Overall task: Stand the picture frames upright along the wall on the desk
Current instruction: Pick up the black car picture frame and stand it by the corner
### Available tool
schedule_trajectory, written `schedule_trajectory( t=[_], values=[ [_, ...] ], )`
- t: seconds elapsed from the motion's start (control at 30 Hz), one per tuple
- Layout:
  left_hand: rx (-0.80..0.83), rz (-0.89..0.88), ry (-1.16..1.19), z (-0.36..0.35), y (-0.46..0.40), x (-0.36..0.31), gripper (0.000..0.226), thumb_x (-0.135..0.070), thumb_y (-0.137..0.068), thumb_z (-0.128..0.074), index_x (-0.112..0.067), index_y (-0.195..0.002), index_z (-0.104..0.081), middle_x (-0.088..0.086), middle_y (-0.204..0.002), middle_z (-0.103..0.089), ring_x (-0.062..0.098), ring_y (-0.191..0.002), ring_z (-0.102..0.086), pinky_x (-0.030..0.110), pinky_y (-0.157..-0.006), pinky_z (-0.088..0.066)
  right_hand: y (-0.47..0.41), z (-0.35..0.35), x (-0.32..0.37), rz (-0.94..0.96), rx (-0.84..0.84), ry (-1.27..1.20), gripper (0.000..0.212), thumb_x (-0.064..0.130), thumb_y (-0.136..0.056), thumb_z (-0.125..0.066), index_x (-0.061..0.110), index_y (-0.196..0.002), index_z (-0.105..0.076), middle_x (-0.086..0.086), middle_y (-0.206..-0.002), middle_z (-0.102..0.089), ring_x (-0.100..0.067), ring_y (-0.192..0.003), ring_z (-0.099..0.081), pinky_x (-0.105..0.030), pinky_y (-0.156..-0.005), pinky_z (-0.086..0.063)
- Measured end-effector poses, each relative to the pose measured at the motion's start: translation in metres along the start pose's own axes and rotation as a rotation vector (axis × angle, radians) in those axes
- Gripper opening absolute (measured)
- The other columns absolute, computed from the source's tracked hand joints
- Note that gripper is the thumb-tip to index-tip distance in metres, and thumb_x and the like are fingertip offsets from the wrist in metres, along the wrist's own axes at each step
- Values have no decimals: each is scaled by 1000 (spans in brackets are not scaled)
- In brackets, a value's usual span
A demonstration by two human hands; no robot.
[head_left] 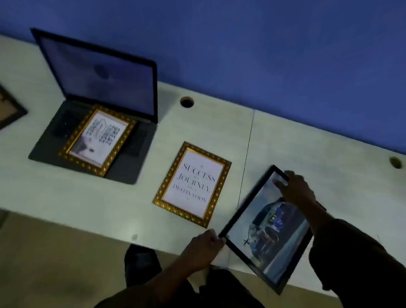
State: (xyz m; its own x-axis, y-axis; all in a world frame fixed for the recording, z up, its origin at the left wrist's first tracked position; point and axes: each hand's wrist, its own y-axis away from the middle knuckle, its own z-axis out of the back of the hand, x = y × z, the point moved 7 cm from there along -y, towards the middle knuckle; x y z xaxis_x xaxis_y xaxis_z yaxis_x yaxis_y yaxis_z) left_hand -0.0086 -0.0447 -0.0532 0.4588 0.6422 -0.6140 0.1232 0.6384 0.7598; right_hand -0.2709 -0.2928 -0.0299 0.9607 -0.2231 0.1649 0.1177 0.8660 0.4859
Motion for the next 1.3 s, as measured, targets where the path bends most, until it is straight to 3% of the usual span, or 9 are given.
schedule_trajectory(
  t=[0.1, 0.27, 0.4, 0.57, 0.7, 0.8, 1.0, 1.13, 1.3],
  values=[
    [-25, 96, 143, -46, 5, -4, 61, -73, -83, -47, -22, -109, -69, 0, -105, -74, 18, -99, -71, 35, -89, -56, -9, 8, -18, 40, -3, 77, 64, 63, -93, -52, 22, -141, -48, -21, -137, -50, -45, -126, -54, -53, -102, -46],
    [2, 205, 215, -97, 29, -19, 44, -49, -101, -47, -15, -113, -72, 6, -116, -73, 20, -110, -68, 38, -103, -52, -8, 17, -51, 101, -12, 119, 60, 63, -95, -49, 17, -134, -53, -24, -124, -55, -46, -117, -57, -55, -96, -50],
    [-74, 289, 478, -114, 21, -15, 69, -72, -77, -53, -13, -101, -79, 15, -99, -79, 26, -98, -76, 46, -100, -56, -4, 10, -62, 134, -27, 95, 58, 61, -96, -47, 16, -132, -52, -25, -120, -57, -45, -114, -57, -52, -93, -49],
    [-191, 466, 895, -130, 26, -33, 74, -55, -93, -64, -10, -140, -29, 7, -103, -59, 23, -94, -62, 36, -81, -53, 12, 0, -61, 116, -43, 7, 61, 63, -98, -40, 12, -129, -54, -27, -122, -60, -46, -116, -56, -50, -94, -48],
    [-208, 472, 971, -126, 39, -37, 82, -59, -93, -62, -12, -147, -24, 5, -98, -53, 18, -80, -55, 34, -74, -51, 17, 2, -63, 84, -43, 70, 72, 70, -96, -29, 11, -127, -58, -27, -121, -57, -47, -118, -53, -54, -98, -44],
    [-211, 452, 1023, -111, 53, -38, 74, -59, -95, -59, -12, -145, -29, 6, -100, -54, 25, -95, -61, 40, -90, -55, 26, 14, -54, 115, -120, 44, 75, 70, -97, -24, 11, -123, -64, -27, -118, -57, -47, -114, -54, -54, -97, -45],
    [-301, 339, 970, -52, 83, -31, 81, -61, -94, -56, -15, -153, -24, 1, -99, -57, 23, -97, -62, 31, -78, -52, 61, 34, 18, 189, -212, -214, 68, 60, -101, -31, 3, -121, -63, -29, -121, -52, -48, -103, -59, -52, -95, -46],
    [-411, 287, 990, 13, 113, 7, 85, -61, -91, -61, -16, -155, -26, 10, -134, -56, 30, -120, -60, 33, -83, -52, 97, 33, 99, 306, -289, -346, 68, 61, -101, -30, 5, -115, -65, -26, -118, -57, -46, -102, -60, -51, -94, -47],
    [-568, 216, 1038, 96, 150, 56, 78, -53, -93, -65, -13, -151, -31, 9, -130, -57, 26, -109, -60, 34, -79, -54, 140, 13, 194, 430, -236, -422, 59, 60, -100, -31, 12, -112, -65, -17, -113, -70, -40, -105, -63, -48, -93, -49]
  ],
)
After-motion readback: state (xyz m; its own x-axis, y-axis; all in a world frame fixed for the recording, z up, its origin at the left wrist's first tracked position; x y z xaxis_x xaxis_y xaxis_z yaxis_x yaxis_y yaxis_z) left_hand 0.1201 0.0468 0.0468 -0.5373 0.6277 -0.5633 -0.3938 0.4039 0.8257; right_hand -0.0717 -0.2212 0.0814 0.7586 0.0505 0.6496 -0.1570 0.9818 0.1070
